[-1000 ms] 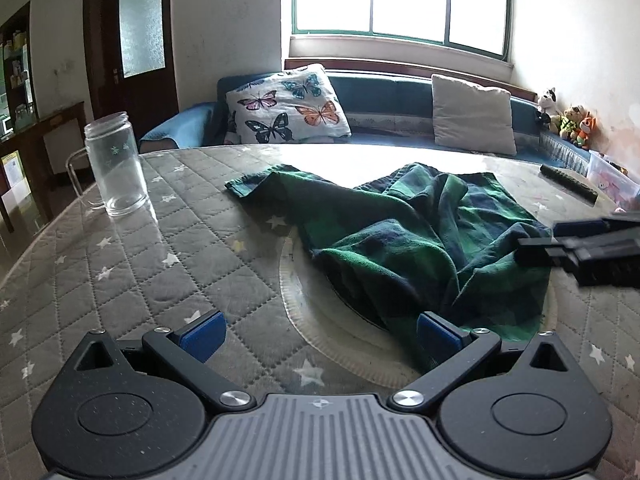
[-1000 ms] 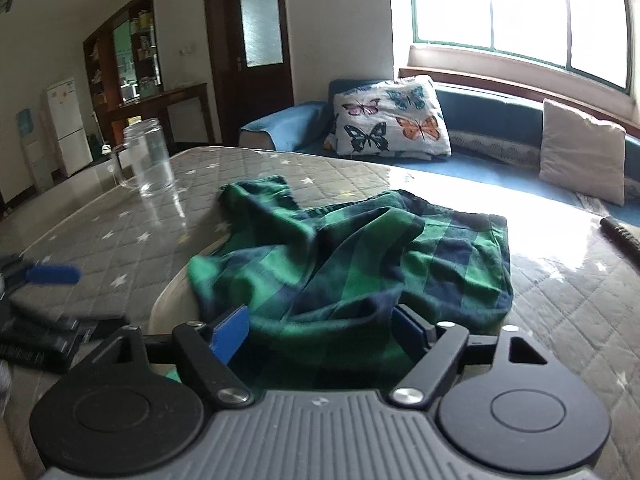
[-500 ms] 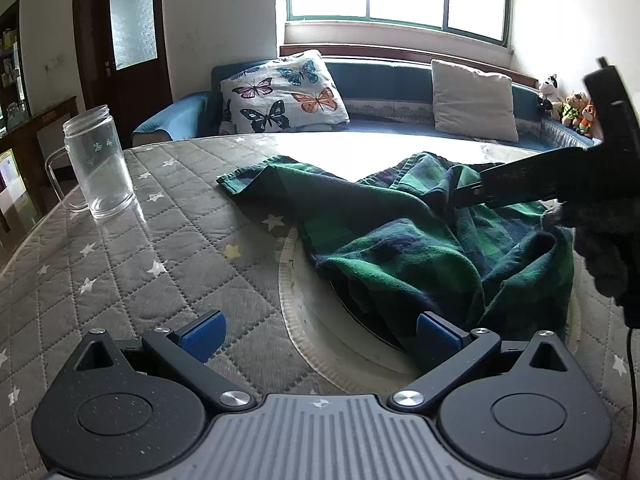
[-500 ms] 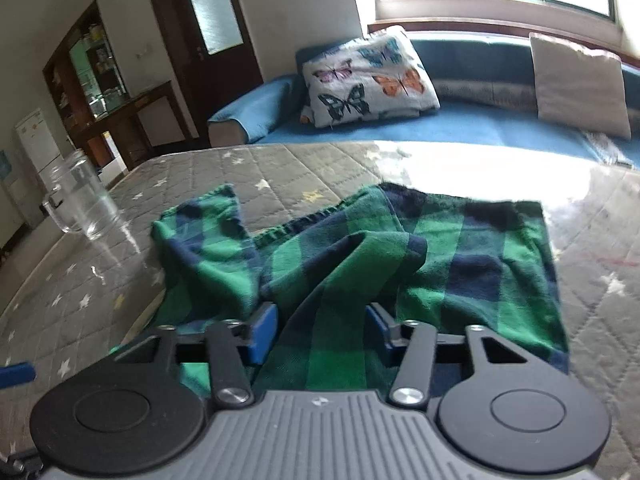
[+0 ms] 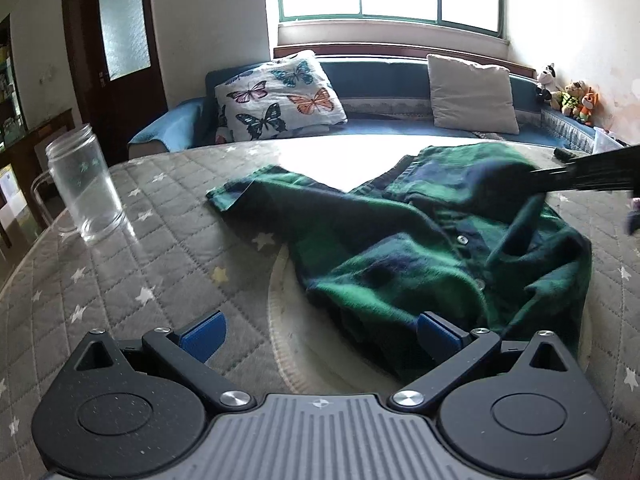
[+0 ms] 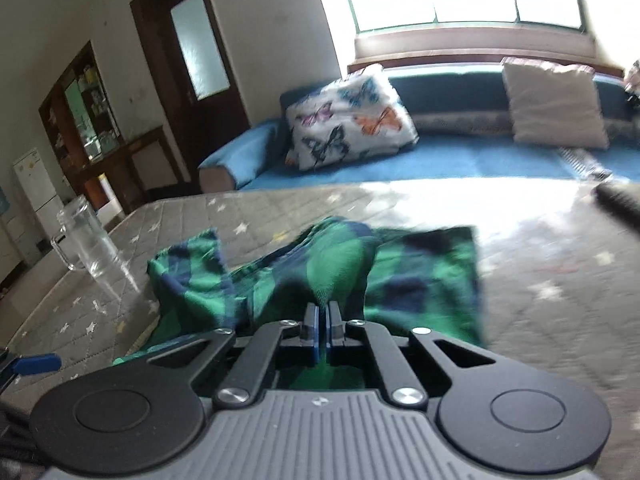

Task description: Fold clothes

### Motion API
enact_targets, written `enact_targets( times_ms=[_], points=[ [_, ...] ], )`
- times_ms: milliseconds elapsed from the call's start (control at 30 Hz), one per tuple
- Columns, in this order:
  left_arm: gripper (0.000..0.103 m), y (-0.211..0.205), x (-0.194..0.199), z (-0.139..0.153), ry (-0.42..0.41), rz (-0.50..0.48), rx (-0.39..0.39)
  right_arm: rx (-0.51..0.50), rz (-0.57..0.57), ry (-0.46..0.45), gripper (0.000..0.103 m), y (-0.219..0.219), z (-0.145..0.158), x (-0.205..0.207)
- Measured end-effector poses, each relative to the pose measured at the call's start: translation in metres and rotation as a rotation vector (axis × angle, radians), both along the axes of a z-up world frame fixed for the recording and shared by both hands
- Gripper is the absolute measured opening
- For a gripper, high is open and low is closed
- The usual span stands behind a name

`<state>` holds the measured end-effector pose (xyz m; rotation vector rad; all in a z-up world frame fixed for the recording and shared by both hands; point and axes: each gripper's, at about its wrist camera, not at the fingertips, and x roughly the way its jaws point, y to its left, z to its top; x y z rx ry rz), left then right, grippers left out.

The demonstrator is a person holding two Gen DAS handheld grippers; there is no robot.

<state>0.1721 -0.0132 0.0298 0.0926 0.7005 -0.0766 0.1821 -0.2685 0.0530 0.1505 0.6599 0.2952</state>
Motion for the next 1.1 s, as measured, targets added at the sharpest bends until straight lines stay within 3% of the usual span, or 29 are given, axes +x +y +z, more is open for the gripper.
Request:
enact_targets(
  times_ms=[200,367,500,700,767,833,933,1000,1100],
  points=[
    [0.103,-0.017,0.011,0.005,-0.016,-0.034,0.017,-0.043,-0.073,-0.093,0.002,-0.047,0.03,-0.044],
    [0.102,-0.035,0.019,0.01,-0.04,-0.082,0.032,-0.096,-0.185,-0.111,0.002,-0.09,0.041,-0.086],
    [0.102,-0.052,0.029,0.01,-0.046,-0.119,0.038,-0.124,-0.284,-0.039,0.002,-0.118,0.029,-0.109],
    [0.089,-0.082,0.046,-0.007,-0.037,-0.193,0.114,-0.182,-0.385,0.058,0.008,-0.143,-0.001,-0.117],
    [0.084,-0.09,0.049,-0.016,-0.03,-0.21,0.164,-0.197,-0.393,0.059,0.015,-0.145,-0.003,-0.116],
    [0.079,-0.095,0.051,-0.026,-0.018,-0.225,0.202,-0.212,-0.351,0.053,0.035,-0.143,-0.003,-0.116],
    [0.066,-0.097,0.054,-0.038,-0.007,-0.227,0.247,-0.282,-0.26,0.044,0.041,-0.12,-0.007,-0.113],
    [0.058,-0.094,0.053,-0.04,-0.003,-0.23,0.243,-0.33,-0.212,0.036,0.052,-0.106,-0.011,-0.106],
    [0.047,-0.089,0.049,-0.037,-0.016,-0.231,0.232,-0.416,-0.137,0.027,0.057,-0.082,-0.023,-0.093]
  ],
)
